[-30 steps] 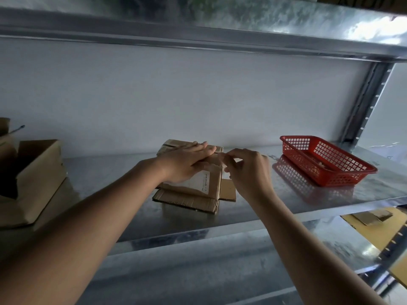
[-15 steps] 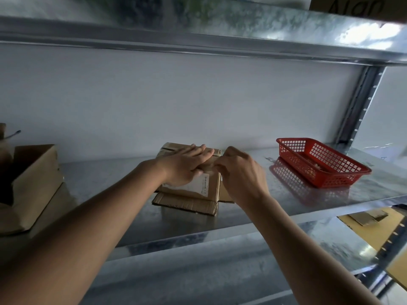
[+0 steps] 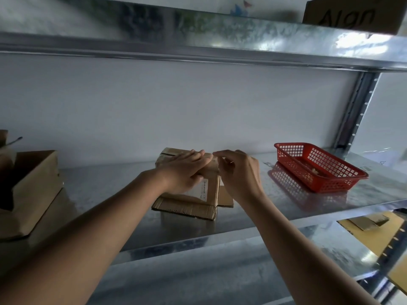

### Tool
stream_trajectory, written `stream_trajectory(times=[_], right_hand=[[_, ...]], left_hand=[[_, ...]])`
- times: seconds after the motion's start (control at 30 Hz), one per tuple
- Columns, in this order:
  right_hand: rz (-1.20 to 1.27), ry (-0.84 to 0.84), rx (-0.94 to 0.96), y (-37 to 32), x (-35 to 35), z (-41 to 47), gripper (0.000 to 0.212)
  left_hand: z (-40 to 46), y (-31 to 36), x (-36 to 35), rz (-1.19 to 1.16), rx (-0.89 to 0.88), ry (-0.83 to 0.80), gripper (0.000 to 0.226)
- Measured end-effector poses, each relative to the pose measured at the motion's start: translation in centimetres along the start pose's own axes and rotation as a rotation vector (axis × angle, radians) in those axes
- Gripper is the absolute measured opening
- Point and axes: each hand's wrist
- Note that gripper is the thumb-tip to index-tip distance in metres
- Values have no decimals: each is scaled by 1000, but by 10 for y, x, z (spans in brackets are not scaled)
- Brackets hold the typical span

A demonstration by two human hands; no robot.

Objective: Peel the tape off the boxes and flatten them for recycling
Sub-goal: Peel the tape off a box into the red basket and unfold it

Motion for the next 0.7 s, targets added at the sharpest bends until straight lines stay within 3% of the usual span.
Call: stream_trajectory(times=[0.17,0.37,0.5,0.6,0.7], right_hand=[[138,35,-232,9,10,5,10],[141,41,-244,37,31,12,3],[149,31,-236,60,41,15,27],[229,77,-313,75,52,18,22],[161,54,-281,90,66,22,17]], left_hand=[[11,16,-4,16,22,40,64],[35,41,-12,14,38,88,65],[53,61,-18,26,66,133,64],[65,76,-22,27,76,154,63],[78,90,-24,27,61,153,62]])
Point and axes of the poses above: each hand's wrist, its own z-axis towards the middle knuckle, its own x-axis out of the back of the hand, y = z × x, and after that the axes turned 2 degrees about -z, right-handed
